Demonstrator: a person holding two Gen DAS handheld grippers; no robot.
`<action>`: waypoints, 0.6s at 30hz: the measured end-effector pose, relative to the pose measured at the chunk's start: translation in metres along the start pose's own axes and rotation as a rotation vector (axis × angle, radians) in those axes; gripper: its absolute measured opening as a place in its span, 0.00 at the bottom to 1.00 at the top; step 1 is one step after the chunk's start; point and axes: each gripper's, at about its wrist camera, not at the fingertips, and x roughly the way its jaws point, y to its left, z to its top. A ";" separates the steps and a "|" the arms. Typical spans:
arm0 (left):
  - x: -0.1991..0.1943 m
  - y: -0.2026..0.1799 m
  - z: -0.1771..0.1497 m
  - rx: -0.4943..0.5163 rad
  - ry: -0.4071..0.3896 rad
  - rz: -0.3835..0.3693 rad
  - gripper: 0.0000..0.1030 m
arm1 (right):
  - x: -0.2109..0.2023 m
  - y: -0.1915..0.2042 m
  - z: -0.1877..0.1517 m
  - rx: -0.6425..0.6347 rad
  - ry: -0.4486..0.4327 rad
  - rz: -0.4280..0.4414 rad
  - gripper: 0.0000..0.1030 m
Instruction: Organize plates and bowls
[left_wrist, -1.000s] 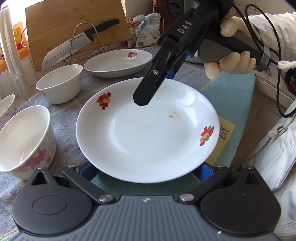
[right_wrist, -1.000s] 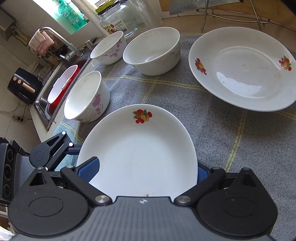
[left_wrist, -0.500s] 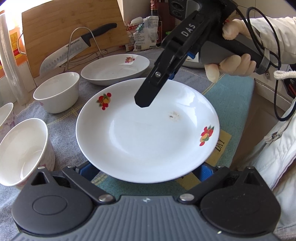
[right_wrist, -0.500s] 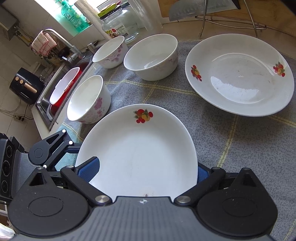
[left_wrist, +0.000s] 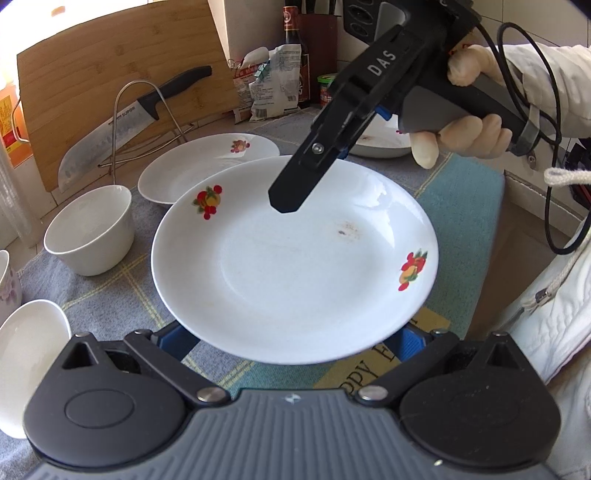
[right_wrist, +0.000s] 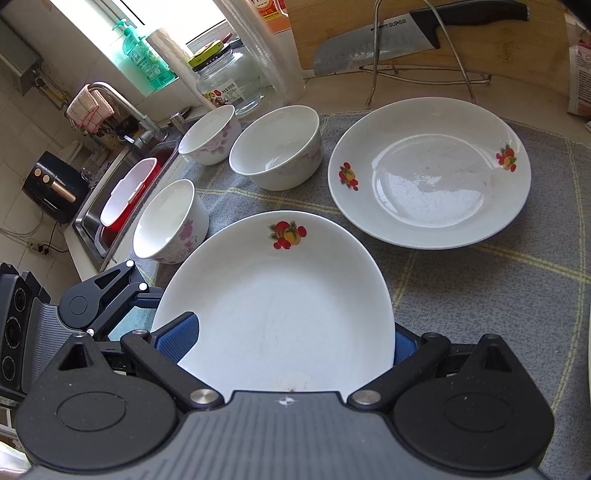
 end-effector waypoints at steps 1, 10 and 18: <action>0.001 -0.001 0.003 0.002 -0.001 -0.003 0.99 | -0.003 -0.002 -0.001 0.000 -0.002 -0.002 1.00; 0.016 -0.012 0.030 0.033 -0.010 -0.031 0.99 | -0.032 -0.025 -0.006 0.026 -0.042 -0.024 1.00; 0.036 -0.026 0.057 0.074 -0.018 -0.063 0.99 | -0.059 -0.052 -0.015 0.059 -0.083 -0.053 1.00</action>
